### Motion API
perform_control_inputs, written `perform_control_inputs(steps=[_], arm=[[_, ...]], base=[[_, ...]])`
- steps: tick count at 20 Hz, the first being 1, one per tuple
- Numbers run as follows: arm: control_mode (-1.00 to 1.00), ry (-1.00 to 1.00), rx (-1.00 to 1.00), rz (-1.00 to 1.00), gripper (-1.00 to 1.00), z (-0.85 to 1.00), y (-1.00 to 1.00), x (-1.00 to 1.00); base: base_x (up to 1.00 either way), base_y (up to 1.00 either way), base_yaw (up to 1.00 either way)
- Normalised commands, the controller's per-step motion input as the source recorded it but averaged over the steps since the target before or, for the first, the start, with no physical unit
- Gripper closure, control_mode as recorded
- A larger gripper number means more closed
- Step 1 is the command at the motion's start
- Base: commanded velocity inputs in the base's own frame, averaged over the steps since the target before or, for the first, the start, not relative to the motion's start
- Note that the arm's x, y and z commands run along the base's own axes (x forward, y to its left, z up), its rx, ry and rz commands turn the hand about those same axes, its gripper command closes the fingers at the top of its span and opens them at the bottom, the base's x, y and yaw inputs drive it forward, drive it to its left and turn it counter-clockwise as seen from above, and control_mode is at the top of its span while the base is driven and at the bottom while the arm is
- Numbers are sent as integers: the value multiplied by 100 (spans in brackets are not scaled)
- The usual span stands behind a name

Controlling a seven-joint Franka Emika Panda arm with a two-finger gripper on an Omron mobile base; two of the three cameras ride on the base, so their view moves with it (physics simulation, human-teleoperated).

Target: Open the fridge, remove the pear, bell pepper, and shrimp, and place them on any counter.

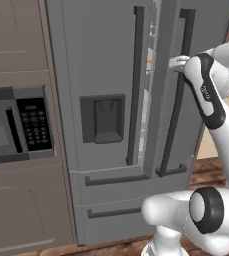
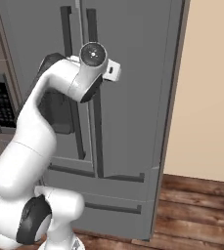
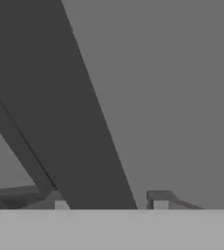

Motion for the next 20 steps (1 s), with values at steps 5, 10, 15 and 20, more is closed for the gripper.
perform_control_inputs(steps=[5, 10, 15, 20], arm=[[-100, -23, 0, 11, 100, 0, -94, -100], [-100, -25, 2, 18, 100, 0, -81, -100], [-100, -10, -4, 23, -100, 2, -31, -100], [-100, 0, -11, 20, -100, 13, -11, -100]], base=[[0, 0, 0], [0, 0, 0], [0, 0, 0], [0, 0, 0]])
